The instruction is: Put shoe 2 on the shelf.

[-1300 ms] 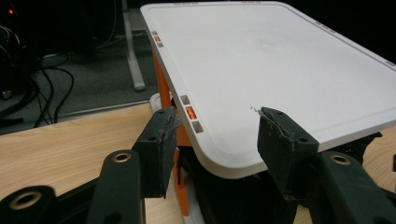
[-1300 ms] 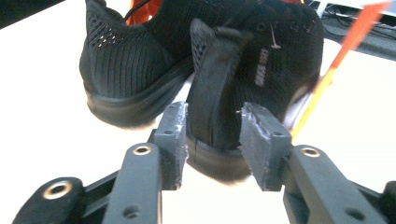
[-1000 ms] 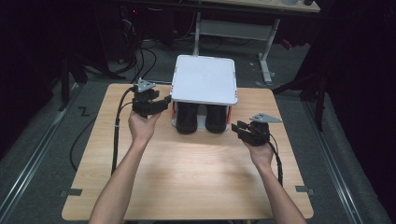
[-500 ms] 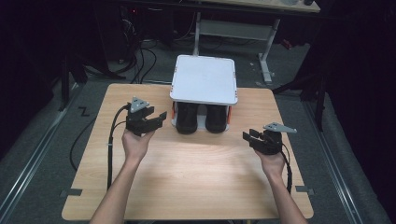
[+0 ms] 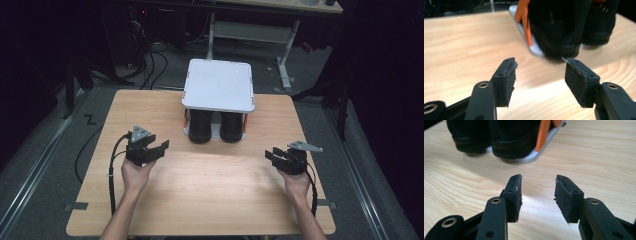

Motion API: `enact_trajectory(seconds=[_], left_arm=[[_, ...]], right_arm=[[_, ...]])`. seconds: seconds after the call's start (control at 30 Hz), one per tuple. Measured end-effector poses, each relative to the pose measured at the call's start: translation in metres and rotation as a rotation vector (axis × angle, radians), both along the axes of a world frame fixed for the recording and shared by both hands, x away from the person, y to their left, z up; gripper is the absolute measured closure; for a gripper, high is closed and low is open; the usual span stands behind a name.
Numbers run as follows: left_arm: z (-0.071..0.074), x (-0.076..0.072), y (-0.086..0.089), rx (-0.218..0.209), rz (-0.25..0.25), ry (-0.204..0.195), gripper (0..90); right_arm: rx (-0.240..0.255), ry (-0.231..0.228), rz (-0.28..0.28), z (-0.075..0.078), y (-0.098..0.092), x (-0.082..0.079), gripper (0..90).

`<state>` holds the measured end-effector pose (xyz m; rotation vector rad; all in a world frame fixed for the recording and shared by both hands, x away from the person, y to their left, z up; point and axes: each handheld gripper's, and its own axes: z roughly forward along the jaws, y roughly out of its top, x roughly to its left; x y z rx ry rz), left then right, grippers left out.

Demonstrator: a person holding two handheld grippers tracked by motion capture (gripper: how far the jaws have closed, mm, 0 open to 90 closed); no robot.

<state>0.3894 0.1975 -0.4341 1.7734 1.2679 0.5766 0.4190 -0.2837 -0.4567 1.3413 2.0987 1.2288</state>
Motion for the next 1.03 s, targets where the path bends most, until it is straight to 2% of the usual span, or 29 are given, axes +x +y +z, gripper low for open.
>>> enact_trajectory(seconds=[0.33,0.63,0.73,0.83,1.03], left_arm=[[-0.039,-0.009,0.005,0.042,0.033,0.096,41.4],[-0.068,-0.009,0.005,0.154,0.077,0.158,39.1],[-0.071,-0.010,0.007,0.151,0.093,0.139,37.5],[-0.073,-0.010,0.008,0.147,0.099,0.125,34.7],[-0.073,-0.011,0.007,0.150,0.109,0.130,29.5]], right_arm=[[-0.055,0.033,-0.044,-0.019,-0.014,-0.006,55.5],[-0.154,0.050,-0.076,-0.034,-0.016,-0.004,52.6],[-0.183,0.068,-0.079,-0.041,-0.015,-0.002,51.7],[-0.209,0.054,-0.077,-0.044,-0.014,-0.003,49.1],[-0.211,0.058,-0.078,-0.044,-0.014,-0.002,43.1]])
